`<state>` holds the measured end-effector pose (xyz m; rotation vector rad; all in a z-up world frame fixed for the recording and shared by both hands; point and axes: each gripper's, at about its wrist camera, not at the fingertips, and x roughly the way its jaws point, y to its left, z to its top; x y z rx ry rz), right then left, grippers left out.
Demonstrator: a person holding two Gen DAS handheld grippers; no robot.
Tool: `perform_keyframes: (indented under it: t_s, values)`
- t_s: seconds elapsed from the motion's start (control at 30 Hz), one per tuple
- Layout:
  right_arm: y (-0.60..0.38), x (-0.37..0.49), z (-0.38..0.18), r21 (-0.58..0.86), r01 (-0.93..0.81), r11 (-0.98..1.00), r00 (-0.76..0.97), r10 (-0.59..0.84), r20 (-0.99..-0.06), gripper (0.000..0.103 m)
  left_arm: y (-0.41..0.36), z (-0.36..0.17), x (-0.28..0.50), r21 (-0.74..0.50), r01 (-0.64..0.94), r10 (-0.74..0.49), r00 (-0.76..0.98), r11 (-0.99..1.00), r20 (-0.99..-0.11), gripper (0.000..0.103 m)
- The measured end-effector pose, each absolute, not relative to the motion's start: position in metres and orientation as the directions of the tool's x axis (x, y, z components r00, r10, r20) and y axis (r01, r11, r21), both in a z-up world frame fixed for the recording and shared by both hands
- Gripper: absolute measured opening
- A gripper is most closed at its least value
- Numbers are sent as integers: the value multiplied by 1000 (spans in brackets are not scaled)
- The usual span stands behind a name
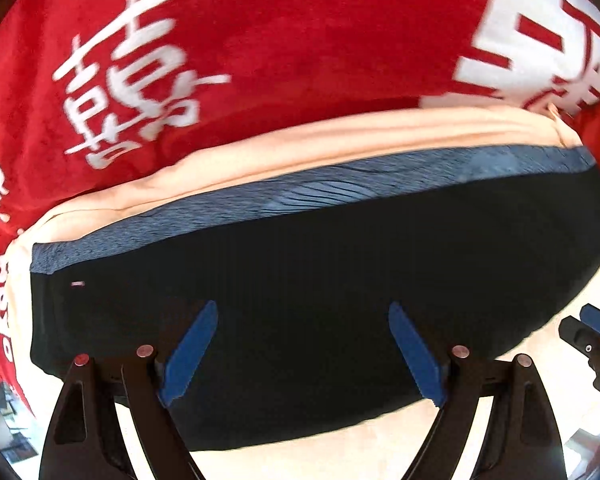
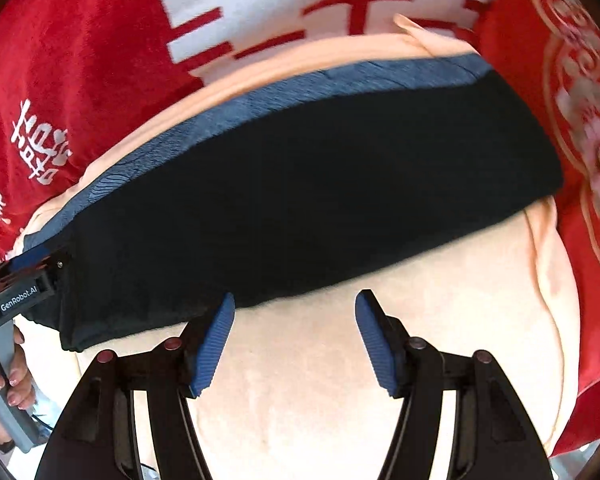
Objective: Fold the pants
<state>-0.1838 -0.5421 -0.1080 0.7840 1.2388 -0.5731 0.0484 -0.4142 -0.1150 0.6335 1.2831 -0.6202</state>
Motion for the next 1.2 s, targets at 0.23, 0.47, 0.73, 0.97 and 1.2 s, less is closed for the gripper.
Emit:
perform_keyframes:
  t_s: [0.23, 0.47, 0.73, 0.97, 1.2]
  values:
    - [-557, -222, -110, 229, 795, 562, 262, 23, -965, 67, -443, -116, 16, 64, 757, -83, 154, 650, -985, 89]
    - [-591, -266, -105, 235, 861, 450, 287, -50, -957, 67, -461, -145, -11, 100, 781, -25, 146, 616, -989, 89]
    - [-623, -283, -103, 344, 856, 387, 396, -60, -916, 64, -463, -154, -16, 129, 780, -15, 174, 613, -985, 89]
    - [-628, -297, -126, 479, 832, 281, 499, -3, -866, 64, -469, -153, -21, 155, 779, -11, 203, 608, -979, 89]
    - [-636, -290, -147, 578, 788, 213, 592, -4, -806, 64, -467, -148, -24, 144, 770, -11, 193, 622, -981, 89]
